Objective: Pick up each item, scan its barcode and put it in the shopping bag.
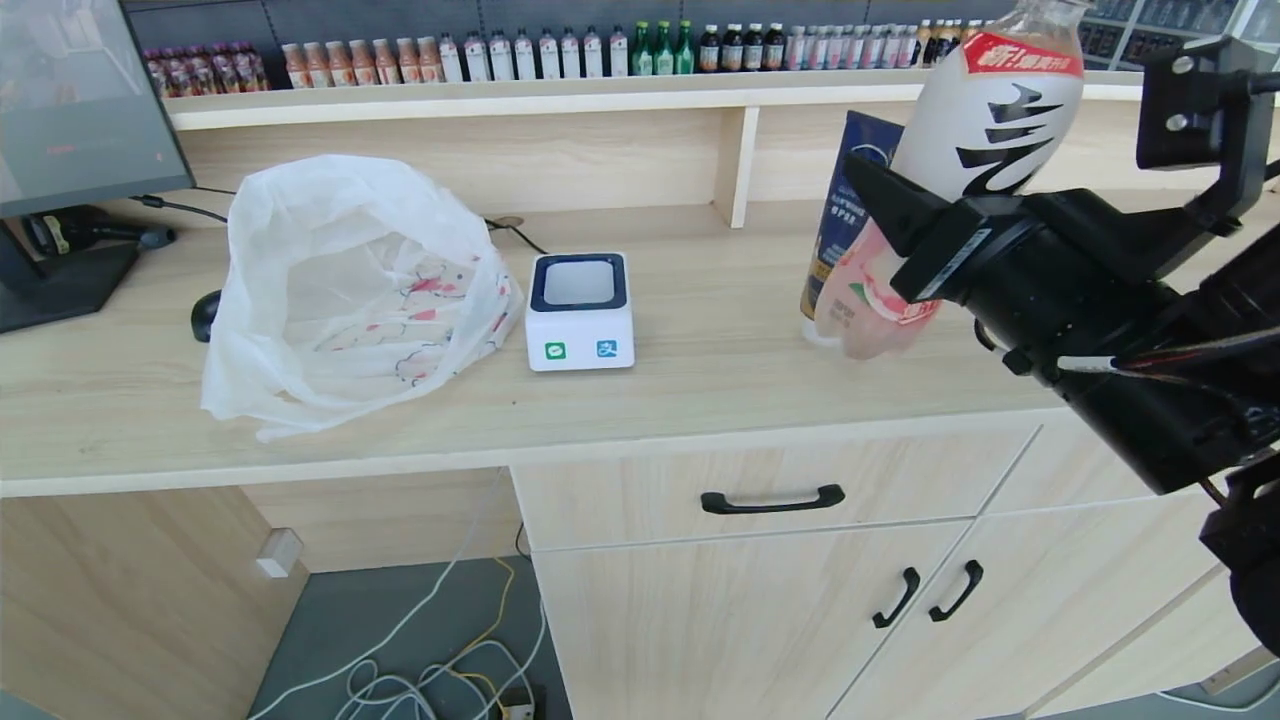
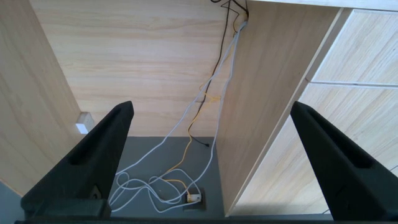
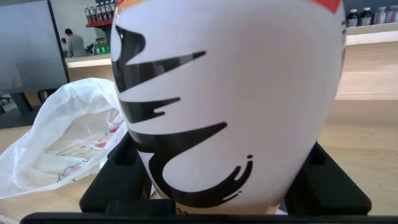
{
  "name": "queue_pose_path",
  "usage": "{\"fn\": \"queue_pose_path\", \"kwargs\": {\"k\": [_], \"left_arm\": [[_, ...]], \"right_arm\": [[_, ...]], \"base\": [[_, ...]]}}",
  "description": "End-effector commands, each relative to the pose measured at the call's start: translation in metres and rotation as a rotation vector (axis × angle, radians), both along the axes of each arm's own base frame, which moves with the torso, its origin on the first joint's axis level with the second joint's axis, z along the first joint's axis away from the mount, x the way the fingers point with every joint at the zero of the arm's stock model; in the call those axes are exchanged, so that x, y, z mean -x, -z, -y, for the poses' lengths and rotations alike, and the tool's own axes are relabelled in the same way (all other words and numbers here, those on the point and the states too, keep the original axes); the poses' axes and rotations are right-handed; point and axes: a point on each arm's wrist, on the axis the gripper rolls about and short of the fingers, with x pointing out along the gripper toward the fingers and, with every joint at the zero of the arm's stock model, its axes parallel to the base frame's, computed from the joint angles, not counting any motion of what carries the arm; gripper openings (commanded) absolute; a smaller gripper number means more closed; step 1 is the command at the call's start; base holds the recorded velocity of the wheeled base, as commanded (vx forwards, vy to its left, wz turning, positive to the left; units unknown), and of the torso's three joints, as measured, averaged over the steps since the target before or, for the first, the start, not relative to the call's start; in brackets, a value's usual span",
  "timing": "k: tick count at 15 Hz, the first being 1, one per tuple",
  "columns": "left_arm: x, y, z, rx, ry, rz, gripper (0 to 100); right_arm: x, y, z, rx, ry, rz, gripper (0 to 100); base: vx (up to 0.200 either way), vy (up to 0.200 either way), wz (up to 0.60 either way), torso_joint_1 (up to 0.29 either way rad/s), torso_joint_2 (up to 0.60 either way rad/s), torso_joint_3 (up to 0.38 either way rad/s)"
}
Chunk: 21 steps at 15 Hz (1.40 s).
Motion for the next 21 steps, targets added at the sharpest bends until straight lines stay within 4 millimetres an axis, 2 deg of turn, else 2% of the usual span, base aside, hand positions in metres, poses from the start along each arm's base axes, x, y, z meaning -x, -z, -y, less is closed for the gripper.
{"fn": "queue_pose_path", "kwargs": {"k": [1, 7, 15, 21], "left_arm": [[0.0, 0.0, 0.0, -0.001, -0.001, 0.0, 100], [0.0, 0.0, 0.0, 0.002, -0.001, -0.001, 100], [0.0, 0.0, 0.0, 0.002, -0.001, -0.001, 100], [0.0, 0.0, 0.0, -0.002, -0.001, 0.0, 100]], "right_arm": [[-0.004, 0.002, 0.003, 0.004, 0.016, -0.004, 0], [-0.005, 0.006, 0.002, 0.004, 0.017, -0.004, 0], [0.0, -0.002, 0.006, -0.014, 0.014, 0.024, 0], [-0.002, -0.011, 0.005, -0.037, 0.012, 0.048, 0]], "base": [[0.0, 0.0, 0.0, 0.0, 0.0, 0.0], [0.0, 0.167, 0.0, 0.003, 0.0, 0.003], [0.0, 0.2, 0.0, 0.001, 0.01, 0.003], [0.0, 0.0, 0.0, 0.0, 0.0, 0.0]]}}
